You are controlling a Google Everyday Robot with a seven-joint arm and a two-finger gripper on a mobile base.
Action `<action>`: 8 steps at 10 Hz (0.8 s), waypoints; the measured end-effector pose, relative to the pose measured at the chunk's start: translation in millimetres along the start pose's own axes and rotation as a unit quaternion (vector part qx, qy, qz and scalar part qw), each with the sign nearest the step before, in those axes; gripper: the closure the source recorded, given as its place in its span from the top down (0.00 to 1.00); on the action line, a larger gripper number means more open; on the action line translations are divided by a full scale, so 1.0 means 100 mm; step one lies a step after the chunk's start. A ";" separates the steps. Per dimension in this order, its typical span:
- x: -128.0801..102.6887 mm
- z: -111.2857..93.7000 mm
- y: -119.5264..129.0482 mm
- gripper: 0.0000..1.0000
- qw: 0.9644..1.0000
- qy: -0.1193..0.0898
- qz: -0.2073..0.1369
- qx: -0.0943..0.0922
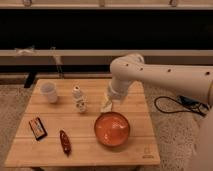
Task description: Knock the bottle over
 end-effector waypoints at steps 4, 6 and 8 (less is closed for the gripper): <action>-0.43 0.09 0.48 0.65 0.996 -0.007 -0.085 -0.015; -0.61 0.18 0.76 0.65 0.992 -0.011 -0.122 -0.016; -0.76 0.28 0.96 0.65 0.989 -0.013 -0.143 -0.015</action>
